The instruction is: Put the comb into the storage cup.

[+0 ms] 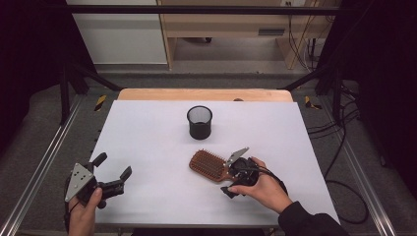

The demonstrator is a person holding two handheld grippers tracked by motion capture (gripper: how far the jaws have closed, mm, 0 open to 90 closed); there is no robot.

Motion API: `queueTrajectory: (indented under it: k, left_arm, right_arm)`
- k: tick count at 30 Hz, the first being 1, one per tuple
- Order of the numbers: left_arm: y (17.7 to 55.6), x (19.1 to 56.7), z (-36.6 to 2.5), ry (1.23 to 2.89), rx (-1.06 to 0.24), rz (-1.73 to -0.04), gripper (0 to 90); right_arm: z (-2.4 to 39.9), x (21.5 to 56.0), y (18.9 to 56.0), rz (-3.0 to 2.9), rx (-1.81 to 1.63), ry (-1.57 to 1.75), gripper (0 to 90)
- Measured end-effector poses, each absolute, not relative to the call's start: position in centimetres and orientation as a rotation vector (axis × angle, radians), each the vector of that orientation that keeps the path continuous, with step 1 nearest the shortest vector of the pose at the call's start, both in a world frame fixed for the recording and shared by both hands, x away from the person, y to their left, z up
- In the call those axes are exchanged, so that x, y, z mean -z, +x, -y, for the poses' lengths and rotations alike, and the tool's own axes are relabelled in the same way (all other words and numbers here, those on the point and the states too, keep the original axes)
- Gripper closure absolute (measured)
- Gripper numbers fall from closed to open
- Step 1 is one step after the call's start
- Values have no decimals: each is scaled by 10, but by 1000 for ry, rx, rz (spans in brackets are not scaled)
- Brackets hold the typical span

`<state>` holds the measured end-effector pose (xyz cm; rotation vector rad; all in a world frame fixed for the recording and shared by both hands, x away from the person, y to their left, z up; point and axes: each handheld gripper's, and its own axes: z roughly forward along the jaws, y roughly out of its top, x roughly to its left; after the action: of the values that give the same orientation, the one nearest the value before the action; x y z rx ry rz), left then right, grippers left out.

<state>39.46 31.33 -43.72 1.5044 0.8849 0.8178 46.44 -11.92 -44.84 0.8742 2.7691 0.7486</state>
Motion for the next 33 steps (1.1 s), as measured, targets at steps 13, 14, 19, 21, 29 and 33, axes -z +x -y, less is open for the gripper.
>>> queueTrajectory:
  k: [13, 14, 19, 21, 29, 33]
  left_arm:
    - [395, 437, -313, 1508, -819, -879, 22]
    - [395, 437, -313, 1510, -820, -878, 22]
    - [395, 437, -313, 1510, -815, -876, 22]
    - [395, 436, -313, 1513, -818, -873, 23]
    - [395, 436, -312, 1514, -816, -868, 23]
    - [395, 436, -312, 1516, -816, -867, 23]
  right_arm:
    - [119, 454, 467, -2771, -752, 895, 84]
    - [119, 454, 467, -2772, -752, 894, 84]
    - [119, 458, 468, -2778, -739, 899, 87]
    - [119, 459, 469, -2781, -730, 901, 98]
    - [119, 461, 473, -2793, -723, 892, 188]
    - [121, 458, 475, -2781, -723, 889, 231]
